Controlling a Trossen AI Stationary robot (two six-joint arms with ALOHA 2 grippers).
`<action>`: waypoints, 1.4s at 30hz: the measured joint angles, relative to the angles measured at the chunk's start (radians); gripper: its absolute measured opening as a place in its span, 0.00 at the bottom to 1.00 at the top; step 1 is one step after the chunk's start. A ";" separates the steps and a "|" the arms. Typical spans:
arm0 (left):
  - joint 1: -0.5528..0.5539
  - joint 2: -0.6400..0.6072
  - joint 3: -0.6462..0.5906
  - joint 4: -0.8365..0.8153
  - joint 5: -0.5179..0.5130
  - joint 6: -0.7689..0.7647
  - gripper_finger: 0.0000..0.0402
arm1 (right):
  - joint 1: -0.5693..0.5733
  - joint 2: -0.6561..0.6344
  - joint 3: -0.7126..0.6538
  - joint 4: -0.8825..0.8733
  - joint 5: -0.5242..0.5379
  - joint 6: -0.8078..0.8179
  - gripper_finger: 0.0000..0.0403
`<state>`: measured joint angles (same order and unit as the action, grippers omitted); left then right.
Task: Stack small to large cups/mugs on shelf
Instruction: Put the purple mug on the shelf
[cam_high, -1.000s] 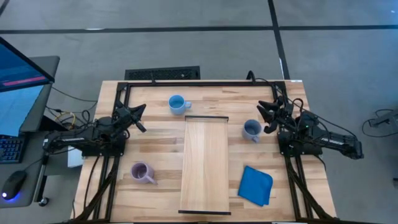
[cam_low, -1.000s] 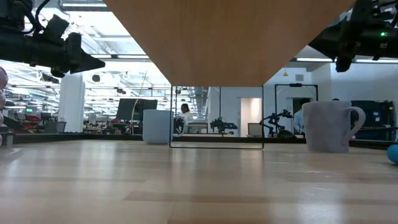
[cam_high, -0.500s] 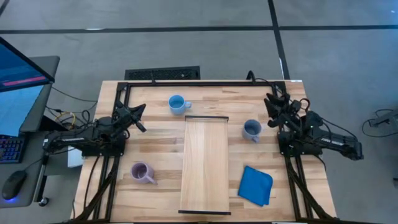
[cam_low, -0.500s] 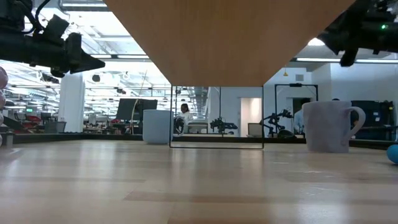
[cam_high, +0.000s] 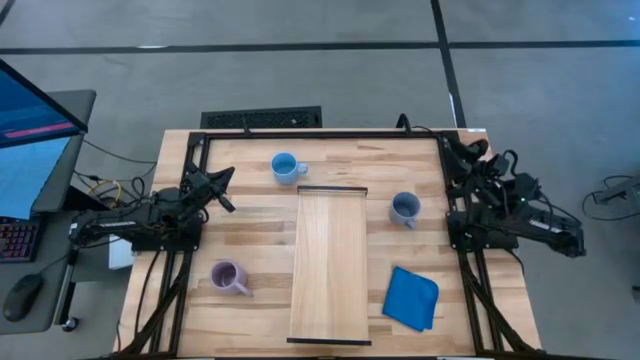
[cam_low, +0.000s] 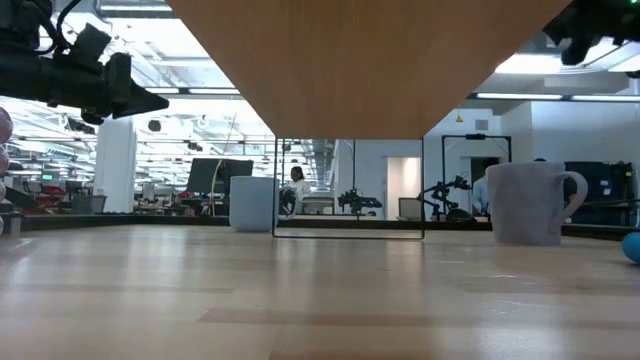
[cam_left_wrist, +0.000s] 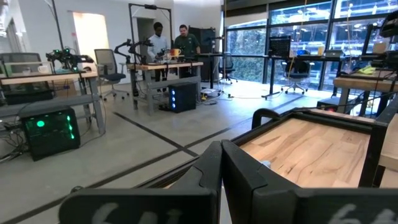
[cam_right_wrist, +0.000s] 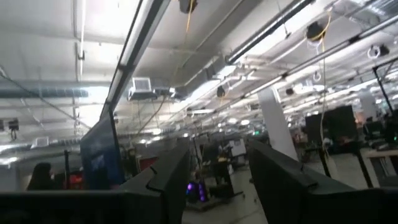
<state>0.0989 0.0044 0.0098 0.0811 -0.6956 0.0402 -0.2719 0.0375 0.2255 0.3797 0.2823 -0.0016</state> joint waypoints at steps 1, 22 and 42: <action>0.000 0.000 0.000 0.000 0.000 0.000 0.00 | 0.005 0.014 0.023 -0.038 -0.009 0.001 0.46; 0.000 0.000 0.000 0.000 0.000 0.000 0.00 | 0.036 0.521 0.681 -0.604 -0.019 -0.129 0.45; 0.000 0.000 0.000 0.034 0.000 0.000 0.00 | 0.013 0.759 0.694 -0.762 -0.019 -0.040 0.44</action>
<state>0.0988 0.0048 0.0101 0.1146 -0.6956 0.0406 -0.2592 0.7968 0.9193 -0.3826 0.2630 -0.0417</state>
